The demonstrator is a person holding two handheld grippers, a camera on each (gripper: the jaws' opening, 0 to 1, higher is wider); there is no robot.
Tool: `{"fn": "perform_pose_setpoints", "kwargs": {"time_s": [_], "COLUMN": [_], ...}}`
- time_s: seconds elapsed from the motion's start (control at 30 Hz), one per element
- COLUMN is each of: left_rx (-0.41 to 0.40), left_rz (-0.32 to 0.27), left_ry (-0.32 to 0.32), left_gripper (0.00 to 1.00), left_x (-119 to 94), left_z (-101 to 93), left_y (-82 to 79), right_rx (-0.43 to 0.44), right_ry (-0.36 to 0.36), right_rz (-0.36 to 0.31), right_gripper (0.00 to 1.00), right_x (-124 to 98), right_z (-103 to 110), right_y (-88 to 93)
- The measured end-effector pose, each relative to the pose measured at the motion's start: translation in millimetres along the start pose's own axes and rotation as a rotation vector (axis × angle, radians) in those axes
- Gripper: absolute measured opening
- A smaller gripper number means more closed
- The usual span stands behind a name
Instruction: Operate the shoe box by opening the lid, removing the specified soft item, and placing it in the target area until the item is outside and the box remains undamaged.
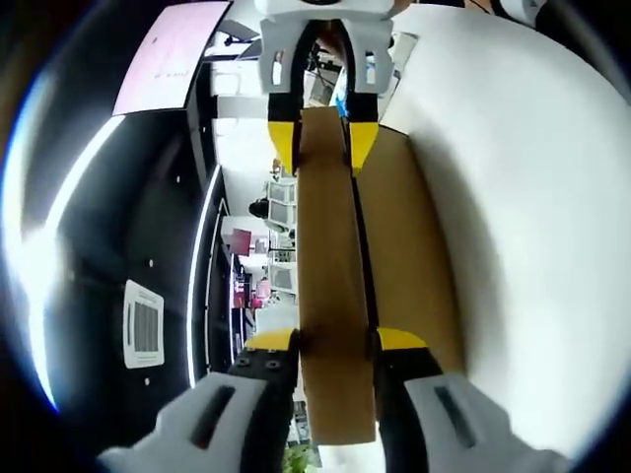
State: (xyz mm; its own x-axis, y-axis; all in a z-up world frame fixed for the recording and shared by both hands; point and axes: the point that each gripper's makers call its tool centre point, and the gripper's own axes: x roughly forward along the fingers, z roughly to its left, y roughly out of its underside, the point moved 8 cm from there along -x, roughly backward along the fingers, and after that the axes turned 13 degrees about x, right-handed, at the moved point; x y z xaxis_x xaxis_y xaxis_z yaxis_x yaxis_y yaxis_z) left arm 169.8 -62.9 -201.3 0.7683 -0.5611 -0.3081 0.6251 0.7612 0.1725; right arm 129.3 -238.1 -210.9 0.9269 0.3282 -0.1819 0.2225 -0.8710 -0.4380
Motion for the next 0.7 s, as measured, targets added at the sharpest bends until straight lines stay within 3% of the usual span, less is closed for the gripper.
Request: {"fn": "perform_pose_setpoints", "kwargs": {"time_s": [0.4,0.7], "left_rx": [0.02,0.051], "left_rz": [0.005,0.018], "left_ry": [-0.015,0.005], "left_gripper": [0.3,0.3], "left_x": [-2.7,-3.5], "left_z": [-2.0,-0.7], "left_y": [-0.5,-3.3], "right_rx": [0.009,0.088], "right_ry": [-0.015,-0.118], "right_rz": [0.004,-0.005], "right_gripper": [0.28,0.28], "right_x": [-0.8,-2.5], "right_z": [-0.6,-8.6], "right_y": [-2.4,-1.8]}}
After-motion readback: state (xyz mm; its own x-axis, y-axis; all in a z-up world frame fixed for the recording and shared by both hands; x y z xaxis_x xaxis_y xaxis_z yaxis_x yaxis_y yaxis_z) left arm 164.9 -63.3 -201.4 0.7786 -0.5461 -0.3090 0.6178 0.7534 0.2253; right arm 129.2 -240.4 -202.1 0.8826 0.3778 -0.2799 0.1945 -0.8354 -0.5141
